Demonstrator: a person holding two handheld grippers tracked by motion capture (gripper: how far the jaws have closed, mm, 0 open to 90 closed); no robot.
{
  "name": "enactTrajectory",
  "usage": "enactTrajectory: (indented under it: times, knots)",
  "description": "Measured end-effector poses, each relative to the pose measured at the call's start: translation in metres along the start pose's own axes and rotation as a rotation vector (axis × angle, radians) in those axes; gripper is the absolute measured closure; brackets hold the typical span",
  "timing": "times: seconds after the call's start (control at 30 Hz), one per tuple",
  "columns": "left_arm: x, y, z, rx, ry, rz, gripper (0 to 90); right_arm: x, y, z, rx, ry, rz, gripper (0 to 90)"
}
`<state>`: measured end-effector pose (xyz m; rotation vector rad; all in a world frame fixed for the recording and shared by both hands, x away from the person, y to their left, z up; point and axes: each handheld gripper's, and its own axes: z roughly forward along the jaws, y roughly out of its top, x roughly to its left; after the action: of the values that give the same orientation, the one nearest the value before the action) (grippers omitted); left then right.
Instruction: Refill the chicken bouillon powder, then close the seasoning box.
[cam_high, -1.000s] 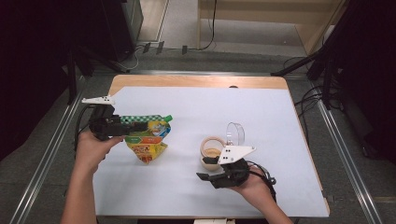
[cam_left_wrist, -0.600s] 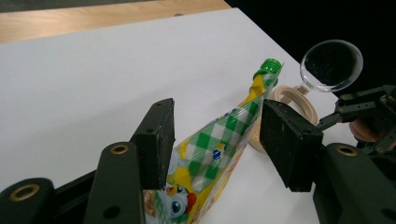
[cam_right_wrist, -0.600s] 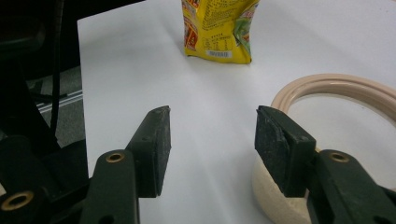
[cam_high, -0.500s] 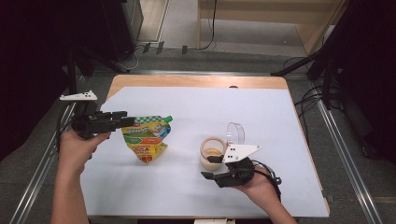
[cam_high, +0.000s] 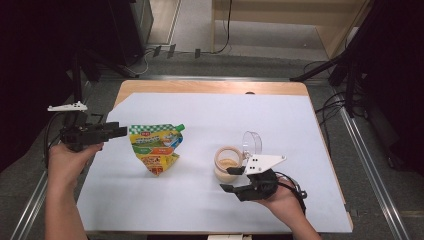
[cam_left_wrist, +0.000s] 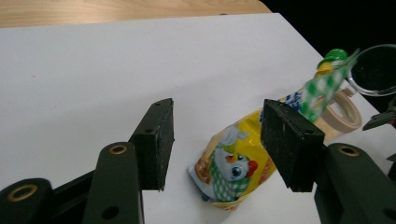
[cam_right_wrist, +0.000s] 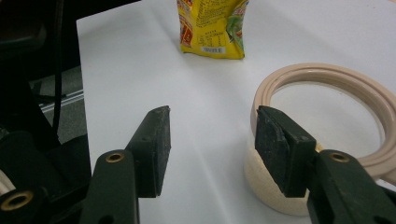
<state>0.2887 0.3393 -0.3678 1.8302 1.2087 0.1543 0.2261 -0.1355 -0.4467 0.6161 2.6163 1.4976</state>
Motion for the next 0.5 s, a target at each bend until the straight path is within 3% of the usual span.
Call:
enactTrajectory:
  times: [0.23,0.5]
  knots:
    - [0.008,-0.009,0.026,0.027,0.024,-0.006,44.4,-0.001,-0.003,-0.006,0.002,-0.008,0.000,47.5]
    - [0.007,-0.013,0.046,0.047,0.001,0.018,44.2,-0.005,-0.008,-0.019,-0.004,-0.024,0.010,48.4]
